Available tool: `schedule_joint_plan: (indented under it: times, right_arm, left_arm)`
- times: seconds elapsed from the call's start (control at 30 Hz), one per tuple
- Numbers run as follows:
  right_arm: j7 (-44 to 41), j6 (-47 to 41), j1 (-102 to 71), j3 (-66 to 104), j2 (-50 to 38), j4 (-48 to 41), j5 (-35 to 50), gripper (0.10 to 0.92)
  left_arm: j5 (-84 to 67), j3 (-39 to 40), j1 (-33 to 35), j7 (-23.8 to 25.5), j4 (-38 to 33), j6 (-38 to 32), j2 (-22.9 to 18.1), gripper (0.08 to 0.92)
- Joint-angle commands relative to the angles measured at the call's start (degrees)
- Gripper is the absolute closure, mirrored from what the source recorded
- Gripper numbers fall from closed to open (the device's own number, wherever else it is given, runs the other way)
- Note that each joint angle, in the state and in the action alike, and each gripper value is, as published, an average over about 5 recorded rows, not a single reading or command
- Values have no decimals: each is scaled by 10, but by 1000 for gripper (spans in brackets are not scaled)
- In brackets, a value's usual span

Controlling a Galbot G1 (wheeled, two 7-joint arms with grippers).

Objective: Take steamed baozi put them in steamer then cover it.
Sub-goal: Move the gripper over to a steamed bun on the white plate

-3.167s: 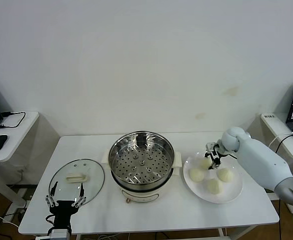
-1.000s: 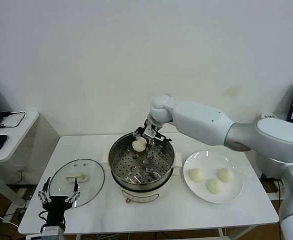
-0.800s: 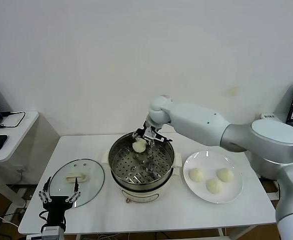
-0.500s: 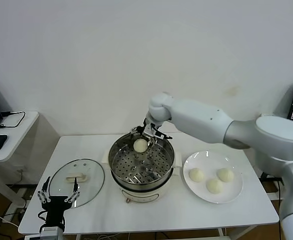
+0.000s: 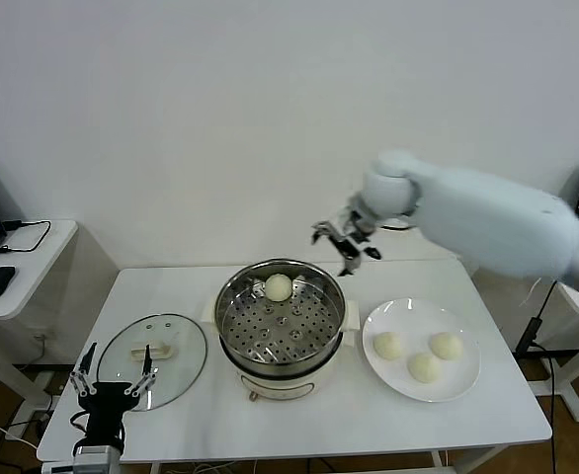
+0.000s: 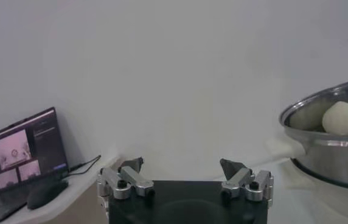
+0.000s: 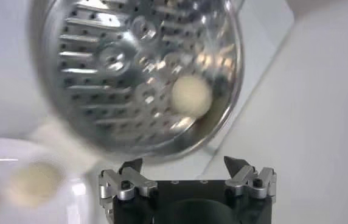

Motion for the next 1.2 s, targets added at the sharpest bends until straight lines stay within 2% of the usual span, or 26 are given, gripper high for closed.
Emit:
schedule_joint_plan:
  times: [0.03, 0.2, 0.43, 0.87, 1.2]
  right_arm:
    - [-14, -78, -40, 14, -169, 89, 6, 203]
    - [-1, -70, -162, 82, -189, 75, -56, 203]
    - [15, -66, -300, 155, -143, 20, -106, 203]
    - [34, -52, -312, 137, -17, -74, -123, 203]
    - [58, -52, -329, 145, 20, -106, -131, 203]
  left_arm:
    - [-1, 0, -1, 1, -2, 0, 4, 177]
    - [1, 2, 0, 2, -1, 1, 2, 177]
    - [3, -1, 2, 4, 0, 2, -1, 177]
    - [3, -15, 10, 5, 4, 4, -9, 177]
    - [3, -15, 7, 5, 7, 3, -10, 177]
